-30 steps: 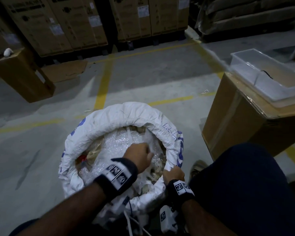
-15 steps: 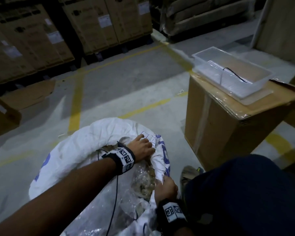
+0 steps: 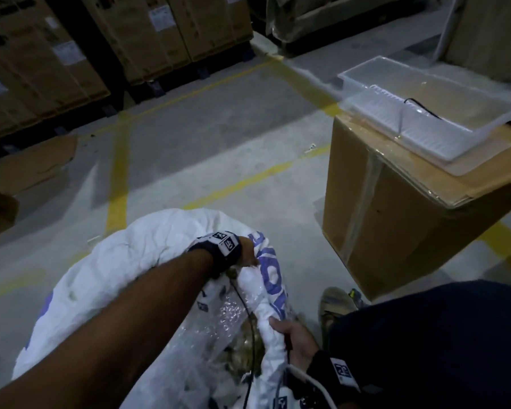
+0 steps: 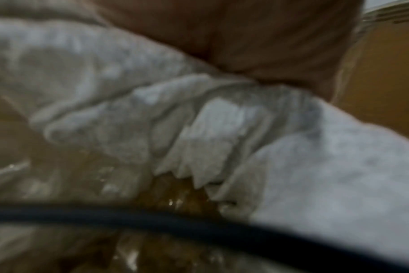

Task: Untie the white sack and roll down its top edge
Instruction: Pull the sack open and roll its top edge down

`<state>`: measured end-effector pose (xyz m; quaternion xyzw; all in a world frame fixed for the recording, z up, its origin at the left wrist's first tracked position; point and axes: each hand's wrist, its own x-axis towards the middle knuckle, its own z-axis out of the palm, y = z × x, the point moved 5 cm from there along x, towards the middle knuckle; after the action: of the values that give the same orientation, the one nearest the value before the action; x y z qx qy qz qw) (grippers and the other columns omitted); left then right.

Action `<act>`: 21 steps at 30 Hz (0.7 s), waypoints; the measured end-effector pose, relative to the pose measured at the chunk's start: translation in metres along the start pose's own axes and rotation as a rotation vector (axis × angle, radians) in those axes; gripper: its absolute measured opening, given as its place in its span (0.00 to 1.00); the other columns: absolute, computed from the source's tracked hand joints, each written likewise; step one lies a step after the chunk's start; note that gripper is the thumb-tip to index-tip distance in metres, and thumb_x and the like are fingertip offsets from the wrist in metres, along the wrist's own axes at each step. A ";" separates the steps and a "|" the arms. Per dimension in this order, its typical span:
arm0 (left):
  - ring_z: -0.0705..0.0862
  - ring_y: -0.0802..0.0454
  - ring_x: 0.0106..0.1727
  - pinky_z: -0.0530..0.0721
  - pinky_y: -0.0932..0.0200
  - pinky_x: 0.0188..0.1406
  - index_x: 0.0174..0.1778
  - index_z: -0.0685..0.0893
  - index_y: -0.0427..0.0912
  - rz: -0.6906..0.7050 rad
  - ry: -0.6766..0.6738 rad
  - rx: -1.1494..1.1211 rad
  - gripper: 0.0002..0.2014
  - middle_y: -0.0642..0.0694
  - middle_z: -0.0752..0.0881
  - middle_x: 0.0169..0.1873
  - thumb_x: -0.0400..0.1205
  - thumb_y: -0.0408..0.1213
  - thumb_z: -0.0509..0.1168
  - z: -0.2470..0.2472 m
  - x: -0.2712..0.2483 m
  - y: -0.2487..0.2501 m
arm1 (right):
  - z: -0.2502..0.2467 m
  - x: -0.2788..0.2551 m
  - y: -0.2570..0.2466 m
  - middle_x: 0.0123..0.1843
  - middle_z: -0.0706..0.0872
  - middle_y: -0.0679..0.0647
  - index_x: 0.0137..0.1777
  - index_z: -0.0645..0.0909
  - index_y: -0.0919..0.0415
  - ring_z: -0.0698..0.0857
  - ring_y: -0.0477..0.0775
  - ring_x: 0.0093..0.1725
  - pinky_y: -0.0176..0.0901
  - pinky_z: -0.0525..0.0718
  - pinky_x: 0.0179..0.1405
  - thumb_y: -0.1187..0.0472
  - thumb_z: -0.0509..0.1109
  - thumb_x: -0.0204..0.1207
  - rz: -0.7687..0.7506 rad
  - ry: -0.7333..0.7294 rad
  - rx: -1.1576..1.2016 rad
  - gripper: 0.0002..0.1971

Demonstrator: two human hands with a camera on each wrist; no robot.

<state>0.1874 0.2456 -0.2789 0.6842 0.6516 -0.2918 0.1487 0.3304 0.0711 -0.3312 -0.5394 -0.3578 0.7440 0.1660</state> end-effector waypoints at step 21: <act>0.77 0.45 0.65 0.72 0.49 0.61 0.62 0.75 0.53 0.002 0.346 0.037 0.17 0.50 0.80 0.62 0.79 0.52 0.64 -0.085 -0.129 -0.063 | 0.007 0.038 -0.072 0.56 0.85 0.64 0.60 0.80 0.66 0.85 0.63 0.57 0.50 0.82 0.61 0.67 0.75 0.64 -0.423 0.710 -0.842 0.22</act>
<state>0.1459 0.1982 -0.1247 0.7276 0.6612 -0.1815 0.0220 0.3005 0.1428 -0.3048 -0.6918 -0.6446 0.2626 0.1922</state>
